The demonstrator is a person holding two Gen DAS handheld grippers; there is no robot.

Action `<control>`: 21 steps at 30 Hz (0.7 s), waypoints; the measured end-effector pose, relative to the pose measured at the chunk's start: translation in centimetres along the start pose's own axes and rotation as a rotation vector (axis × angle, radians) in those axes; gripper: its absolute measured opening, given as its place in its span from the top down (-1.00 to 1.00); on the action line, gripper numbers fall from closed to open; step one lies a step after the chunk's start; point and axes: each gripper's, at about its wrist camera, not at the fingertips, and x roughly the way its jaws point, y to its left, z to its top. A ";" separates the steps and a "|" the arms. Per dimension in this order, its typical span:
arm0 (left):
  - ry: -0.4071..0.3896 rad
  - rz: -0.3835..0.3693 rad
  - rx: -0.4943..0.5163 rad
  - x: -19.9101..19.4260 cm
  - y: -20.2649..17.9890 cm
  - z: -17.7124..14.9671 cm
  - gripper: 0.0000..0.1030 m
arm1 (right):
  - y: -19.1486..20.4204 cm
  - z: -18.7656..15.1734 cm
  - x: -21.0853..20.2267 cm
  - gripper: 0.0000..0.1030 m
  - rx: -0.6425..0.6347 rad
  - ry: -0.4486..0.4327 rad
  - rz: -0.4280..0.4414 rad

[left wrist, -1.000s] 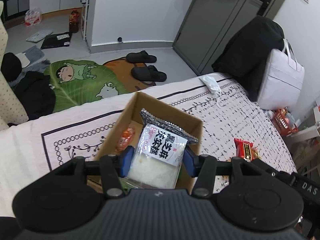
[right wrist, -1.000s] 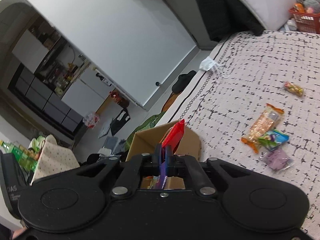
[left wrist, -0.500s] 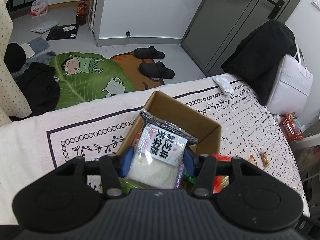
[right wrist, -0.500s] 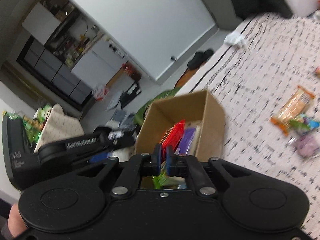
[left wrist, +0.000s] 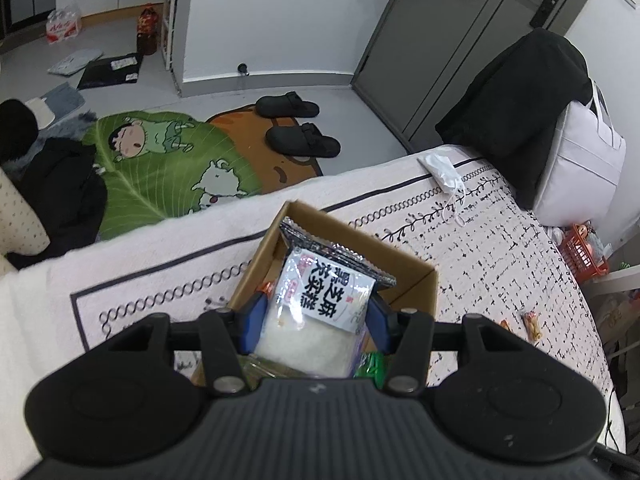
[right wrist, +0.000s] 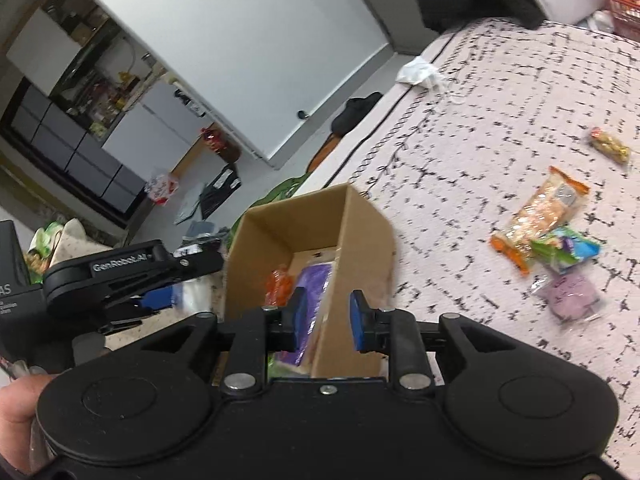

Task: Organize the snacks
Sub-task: 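Carry both snacks into the cardboard box and open both tools, then withdraw both open tools from the box toward the remaining snacks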

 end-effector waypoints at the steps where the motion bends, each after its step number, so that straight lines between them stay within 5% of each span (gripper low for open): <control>1: -0.002 -0.001 0.005 0.2 -0.2 0.3 -0.01 | -0.3 0.2 -0.1 0.50 0.008 -0.004 -0.004; 5: -0.020 0.010 0.027 0.7 -1.1 1.2 -0.02 | -1.0 0.8 -0.3 0.44 0.028 -0.016 -0.012; 10: -0.058 0.056 0.048 0.8 -1.9 1.5 -0.42 | -1.8 1.2 -0.4 0.37 0.045 -0.024 -0.017; 21: 0.007 0.079 0.029 0.7 -1.5 0.2 -0.64 | -3.6 2.1 -2.2 -0.12 0.077 -0.062 -0.053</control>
